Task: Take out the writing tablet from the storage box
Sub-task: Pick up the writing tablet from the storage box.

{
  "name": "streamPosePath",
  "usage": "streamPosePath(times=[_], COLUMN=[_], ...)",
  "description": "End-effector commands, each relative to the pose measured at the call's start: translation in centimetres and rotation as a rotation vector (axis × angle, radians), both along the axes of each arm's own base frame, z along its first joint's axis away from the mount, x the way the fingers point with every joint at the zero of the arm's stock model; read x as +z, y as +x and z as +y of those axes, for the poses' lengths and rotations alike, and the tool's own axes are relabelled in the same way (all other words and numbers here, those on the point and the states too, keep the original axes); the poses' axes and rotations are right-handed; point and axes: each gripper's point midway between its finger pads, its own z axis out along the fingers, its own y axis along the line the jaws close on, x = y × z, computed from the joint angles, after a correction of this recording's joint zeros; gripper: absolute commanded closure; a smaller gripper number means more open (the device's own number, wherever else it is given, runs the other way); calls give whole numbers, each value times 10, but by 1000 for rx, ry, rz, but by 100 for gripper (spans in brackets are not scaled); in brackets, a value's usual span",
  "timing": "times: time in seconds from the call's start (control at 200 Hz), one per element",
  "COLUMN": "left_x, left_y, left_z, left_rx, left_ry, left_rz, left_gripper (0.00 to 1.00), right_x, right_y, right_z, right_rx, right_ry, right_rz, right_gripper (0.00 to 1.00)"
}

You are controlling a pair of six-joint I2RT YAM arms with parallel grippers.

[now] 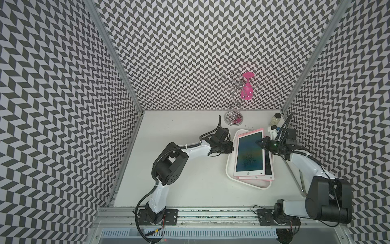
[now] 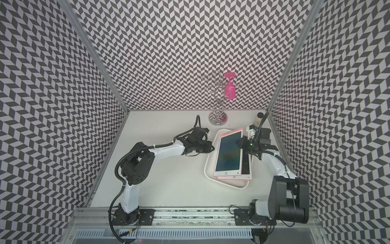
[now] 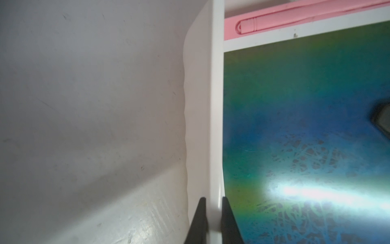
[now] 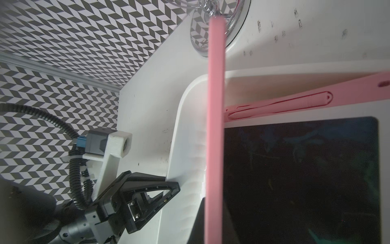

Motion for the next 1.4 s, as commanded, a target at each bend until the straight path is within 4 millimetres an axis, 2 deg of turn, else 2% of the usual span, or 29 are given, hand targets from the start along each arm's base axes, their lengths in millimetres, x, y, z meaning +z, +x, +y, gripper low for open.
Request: streamPosePath(times=[0.0, 0.15, 0.255, 0.381, 0.456, 0.521, 0.696, 0.836, 1.016, 1.227, 1.397], left_x=[78, 72, 75, 78, 80, 85, 96, 97, 90, 104, 107], left_y=[17, 17, 12, 3, -2, -6, -9, -5, 8, 22, 25], left_z=[-19, -21, -25, -33, -37, -39, -36, -30, -8, 22, 34], left_rx=[-38, -10, 15, 15, 13, 12, 16, 27, 63, 115, 122], left_ry=[-189, -220, -267, -287, -304, -327, -346, -332, -317, -315, -306], left_rz=[-131, -87, -62, -51, -42, -41, -51, -64, -64, -110, -120], left_gripper=[90, 90, 88, 87, 81, 81, 71, 67, 67, 67, 67], right_x=[17, 28, 35, 34, 34, 34, 46, 55, 62, 81, 97], right_y=[12, 14, 18, 21, 22, 23, 26, 27, 28, 27, 27], right_z=[-8, -9, -11, -16, -19, -22, -28, -28, -26, -25, -24], right_rx=[17, 10, 4, -11, -21, -29, -48, -50, -46, -58, -65], right_ry=[-58, -40, -42, -44, -46, -57, -65, -59, -48, -25, -11], right_rz=[-101, -122, -140, -133, -135, -135, -160, -180, -189, -225, -254], right_gripper=[100, 100, 100, 100, 100, 100, 100, 100, 100, 100, 100])
